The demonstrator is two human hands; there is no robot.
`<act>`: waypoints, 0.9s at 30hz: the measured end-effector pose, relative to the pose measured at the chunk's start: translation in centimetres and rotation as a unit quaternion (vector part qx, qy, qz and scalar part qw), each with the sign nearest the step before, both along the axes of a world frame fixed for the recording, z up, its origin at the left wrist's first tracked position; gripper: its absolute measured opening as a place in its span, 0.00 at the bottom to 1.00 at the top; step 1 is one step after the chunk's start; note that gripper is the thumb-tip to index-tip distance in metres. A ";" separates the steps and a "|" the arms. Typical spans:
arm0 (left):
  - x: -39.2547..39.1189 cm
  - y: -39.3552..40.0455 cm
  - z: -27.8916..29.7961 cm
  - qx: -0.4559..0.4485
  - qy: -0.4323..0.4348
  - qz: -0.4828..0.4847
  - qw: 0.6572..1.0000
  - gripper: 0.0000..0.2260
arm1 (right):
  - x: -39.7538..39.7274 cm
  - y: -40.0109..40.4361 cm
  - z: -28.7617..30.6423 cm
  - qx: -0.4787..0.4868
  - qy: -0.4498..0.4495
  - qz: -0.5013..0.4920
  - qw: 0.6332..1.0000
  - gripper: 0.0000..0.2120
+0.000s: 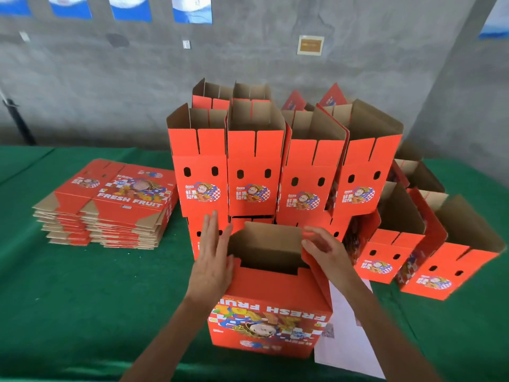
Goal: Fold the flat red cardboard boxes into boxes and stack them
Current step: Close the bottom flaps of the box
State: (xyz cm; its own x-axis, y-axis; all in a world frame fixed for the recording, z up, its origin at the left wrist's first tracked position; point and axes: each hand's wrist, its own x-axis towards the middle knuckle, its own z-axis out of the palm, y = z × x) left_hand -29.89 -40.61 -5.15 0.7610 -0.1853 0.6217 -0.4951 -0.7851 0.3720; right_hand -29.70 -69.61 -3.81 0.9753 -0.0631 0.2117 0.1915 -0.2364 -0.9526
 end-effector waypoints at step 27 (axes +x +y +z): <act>2.0 -1.1 -1.3 -0.094 0.200 -0.063 0.973 0.30 | -1.0 -2.6 -2.9 -0.321 0.000 0.109 0.941 0.19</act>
State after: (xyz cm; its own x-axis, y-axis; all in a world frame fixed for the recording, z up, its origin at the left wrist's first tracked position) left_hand -27.92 -41.71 -6.41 0.9279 -0.2042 0.3119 -0.3686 -0.6279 0.6855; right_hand -30.67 -72.22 -6.67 0.9504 0.2789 0.1374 0.3014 -0.7180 -0.6274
